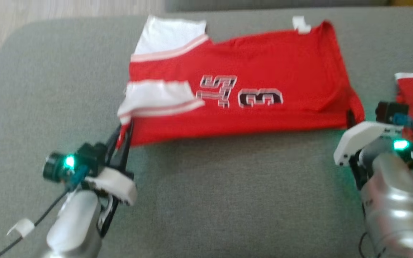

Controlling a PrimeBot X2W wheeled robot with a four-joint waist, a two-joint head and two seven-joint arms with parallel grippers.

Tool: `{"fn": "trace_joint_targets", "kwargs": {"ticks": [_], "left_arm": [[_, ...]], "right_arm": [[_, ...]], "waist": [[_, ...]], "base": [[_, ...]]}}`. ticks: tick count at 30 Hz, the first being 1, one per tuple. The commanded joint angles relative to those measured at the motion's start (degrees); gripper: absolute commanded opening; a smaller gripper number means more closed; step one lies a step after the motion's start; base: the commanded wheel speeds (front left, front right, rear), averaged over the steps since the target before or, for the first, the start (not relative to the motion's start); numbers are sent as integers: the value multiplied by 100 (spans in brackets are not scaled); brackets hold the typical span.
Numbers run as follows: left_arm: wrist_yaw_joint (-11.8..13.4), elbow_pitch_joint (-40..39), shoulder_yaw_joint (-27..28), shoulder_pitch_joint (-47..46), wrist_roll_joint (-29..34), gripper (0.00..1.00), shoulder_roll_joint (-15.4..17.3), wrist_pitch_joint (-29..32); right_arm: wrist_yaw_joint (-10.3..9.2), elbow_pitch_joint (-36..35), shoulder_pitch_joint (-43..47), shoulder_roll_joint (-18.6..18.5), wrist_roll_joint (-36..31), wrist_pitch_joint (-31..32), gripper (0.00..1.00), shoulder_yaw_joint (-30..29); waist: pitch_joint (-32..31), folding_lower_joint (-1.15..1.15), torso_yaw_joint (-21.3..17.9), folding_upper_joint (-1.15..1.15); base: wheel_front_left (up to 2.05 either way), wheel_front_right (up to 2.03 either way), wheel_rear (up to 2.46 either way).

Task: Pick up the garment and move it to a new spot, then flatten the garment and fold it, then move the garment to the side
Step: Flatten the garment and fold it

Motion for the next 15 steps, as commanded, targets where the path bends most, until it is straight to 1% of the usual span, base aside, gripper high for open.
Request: {"fn": "trace_joint_targets", "kwargs": {"ticks": [1, 6, 9, 13, 15], "left_arm": [[-32, -129, 223, 23, -107, 0, 259, 66], [-96, -247, 145, 406, -179, 0, 402, 346], [-120, -453, 95, 687, -235, 0, 500, 560], [-8, -889, 99, 1083, -334, 0, 578, 811], [45, -1003, 103, 1181, -371, 0, 572, 869]], "right_arm": [[-5, -108, 27, -11, 137, -92, 0, 152], [-5, -87, 296, -11, 370, -48, 0, 225], [-5, -85, 489, -11, 627, -47, 0, 350], [-5, -210, 783, -11, 1103, -179, 0, 652], [-5, -294, 895, -11, 1235, -221, 0, 740]], "waist": [[-275, 1, -131, 0], [-519, 1, -246, 0], [-628, 1, -321, 0], [-692, 1, -397, 0], [-689, 1, -416, 0]], "base": [[0, 0, 0], [0, 0, 0], [0, 0, 0], [0, 0, 0], [0, 0, 0]]}}
